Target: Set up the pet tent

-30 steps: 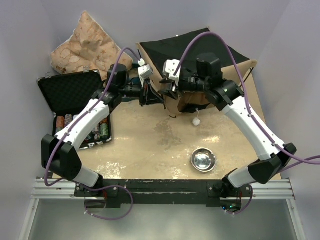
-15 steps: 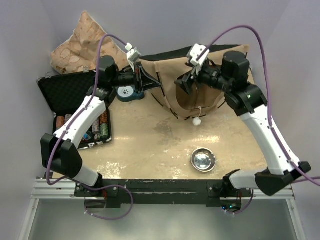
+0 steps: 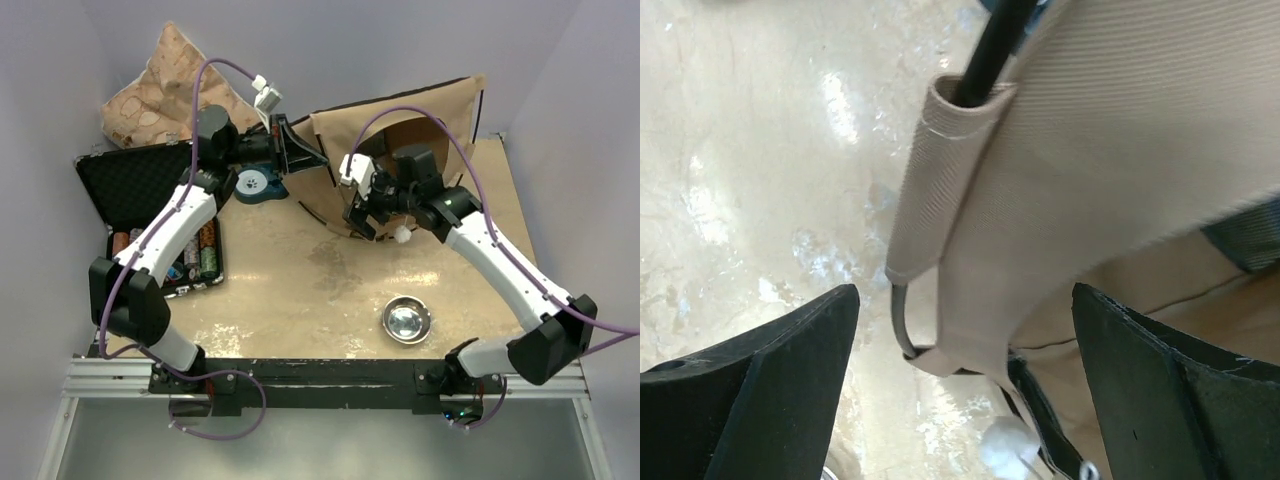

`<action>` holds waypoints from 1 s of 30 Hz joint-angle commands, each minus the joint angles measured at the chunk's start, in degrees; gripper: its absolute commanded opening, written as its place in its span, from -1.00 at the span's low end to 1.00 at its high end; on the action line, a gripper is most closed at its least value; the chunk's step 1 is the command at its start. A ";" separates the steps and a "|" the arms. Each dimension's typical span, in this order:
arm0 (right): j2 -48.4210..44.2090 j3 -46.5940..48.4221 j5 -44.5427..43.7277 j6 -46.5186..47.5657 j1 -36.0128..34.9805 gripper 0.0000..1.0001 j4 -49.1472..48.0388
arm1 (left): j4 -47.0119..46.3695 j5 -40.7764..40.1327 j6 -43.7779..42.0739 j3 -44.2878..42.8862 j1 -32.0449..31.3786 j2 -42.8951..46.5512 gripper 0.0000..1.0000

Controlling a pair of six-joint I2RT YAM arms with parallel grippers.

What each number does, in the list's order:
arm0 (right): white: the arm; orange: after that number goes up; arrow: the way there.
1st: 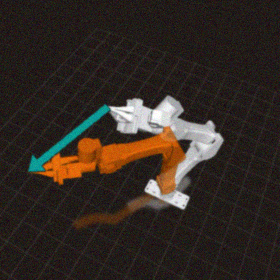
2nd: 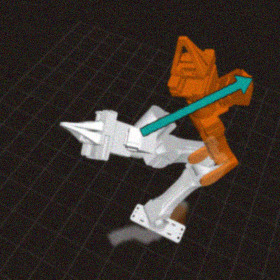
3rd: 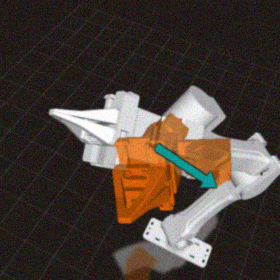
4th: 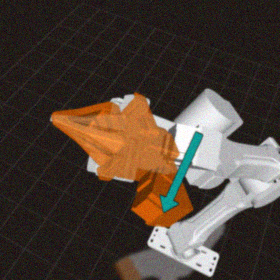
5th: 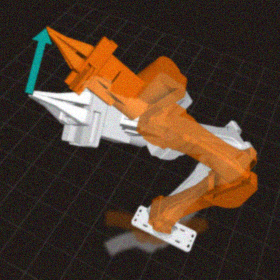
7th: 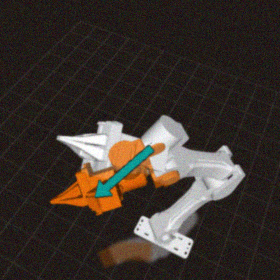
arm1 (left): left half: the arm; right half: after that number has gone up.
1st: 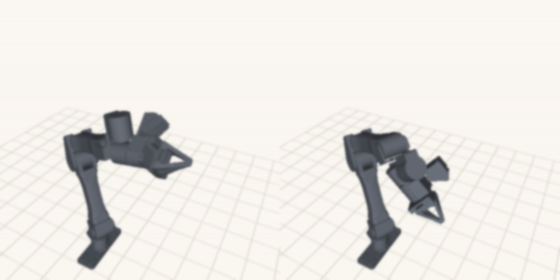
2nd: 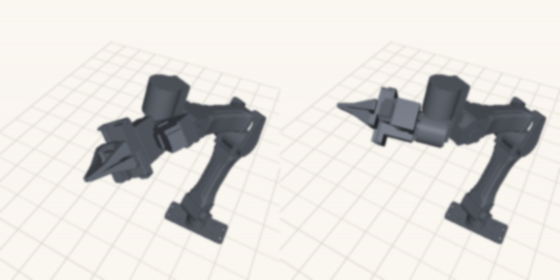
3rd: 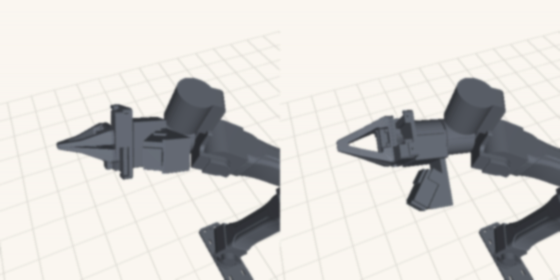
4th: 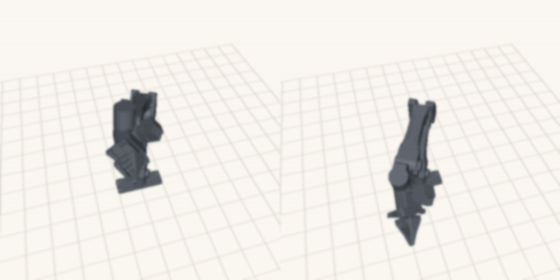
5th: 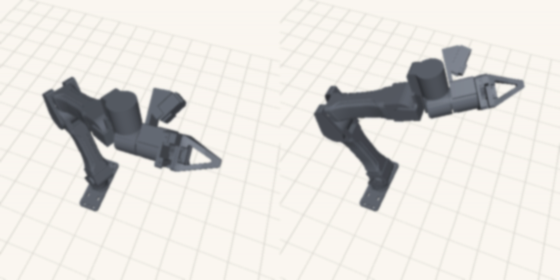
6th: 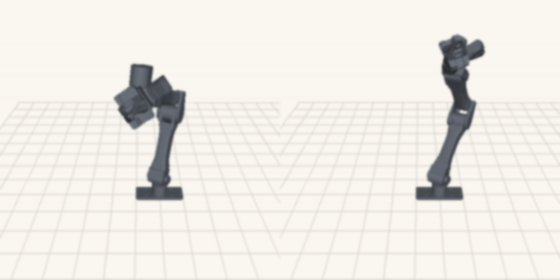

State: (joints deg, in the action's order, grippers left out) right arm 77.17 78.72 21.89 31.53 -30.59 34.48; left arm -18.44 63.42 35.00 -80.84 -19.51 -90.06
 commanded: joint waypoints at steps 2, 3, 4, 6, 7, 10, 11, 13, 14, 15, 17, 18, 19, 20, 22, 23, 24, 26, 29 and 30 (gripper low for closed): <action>2.19 -0.93 -2.20 -2.96 -1.23 0.83 -5.91 | -6.78 0.74 3.58 -3.27 0.17 0.24 -1.00; 2.63 -1.28 -2.55 -3.66 -1.23 0.83 -6.78 | -7.14 0.66 3.75 -3.36 0.17 0.15 -1.00; 2.81 -2.07 -3.42 -4.89 -1.23 0.79 -8.36 | -7.31 0.65 3.84 -3.62 0.17 -0.02 -1.00; 3.25 -2.86 -5.01 -6.12 -1.23 0.54 -10.30 | -7.40 0.57 4.02 -4.33 0.17 -0.55 -1.00; 3.52 -2.96 -5.19 -6.65 -1.23 0.24 -10.83 | -7.40 0.48 4.02 -4.76 0.17 -0.64 -1.00; 3.78 -1.29 -5.37 -12.44 -0.97 -0.58 -11.98 | -7.58 0.57 4.02 -6.34 0.17 -1.69 -1.00; 3.96 -0.07 -4.58 -15.07 -0.88 -0.80 -11.81 | -7.58 0.65 4.11 -7.13 0.26 -2.22 -1.00; 3.87 3.62 -2.30 -20.61 0.44 -1.00 -11.71 | -7.84 0.83 3.85 -9.41 0.87 -3.36 -0.69; 3.78 4.85 -1.25 -23.50 1.75 -1.00 -12.59 | -7.93 0.83 3.58 -11.43 1.48 -3.80 -0.51; 3.78 6.52 0.07 -26.84 3.67 -1.00 -13.55 | -8.02 0.40 3.58 -13.45 2.45 -4.50 -0.30; 4.48 10.12 4.36 -34.73 8.41 -1.00 -15.49 | -10.20 -0.48 5.41 -18.63 4.82 -6.96 0.17; 5.09 12.14 7.43 -38.17 10.44 -1.00 -16.54 | -14.39 -0.49 7.77 -21.35 6.22 -7.93 0.52; 5.62 13.73 9.55 -41.69 12.20 -1.00 -17.94 | -17.91 -0.75 10.67 -24.16 7.54 -9.24 0.69; 5.98 14.96 11.40 -45.12 13.52 -1.00 -19.87 | -22.91 -1.10 14.61 -26.19 9.12 -10.30 0.81; 5.63 15.68 15.09 -52.24 15.29 -1.00 -26.96 | -32.75 -3.20 21.83 -29.11 11.93 -11.27 0.92; 5.19 15.24 16.24 -55.75 16.17 -1.00 -31.36 | -37.68 -5.47 25.52 -28.33 13.17 -11.02 0.96; 4.67 14.11 17.39 -61.44 17.04 -1.00 -36.97 | -40.25 -7.50 28.08 -27.28 13.96 -10.58 0.98; 4.83 12.42 18.63 -73.23 19.42 -1.00 -45.45 | -40.72 -8.22 29.68 -25.78 14.50 -9.52 0.99; 7.38 16.37 18.02 -81.59 19.69 -1.00 -48.35 | -40.90 -6.38 27.50 -19.91 14.58 -7.15 0.99; 7.65 16.81 16.53 -84.93 19.78 -1.00 -49.06 | -39.85 -5.77 26.70 -18.14 14.67 -6.45 0.98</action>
State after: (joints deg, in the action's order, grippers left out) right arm 84.16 90.89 36.25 -33.85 -11.11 1.13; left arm -52.75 57.17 59.11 -104.20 -4.19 -100.14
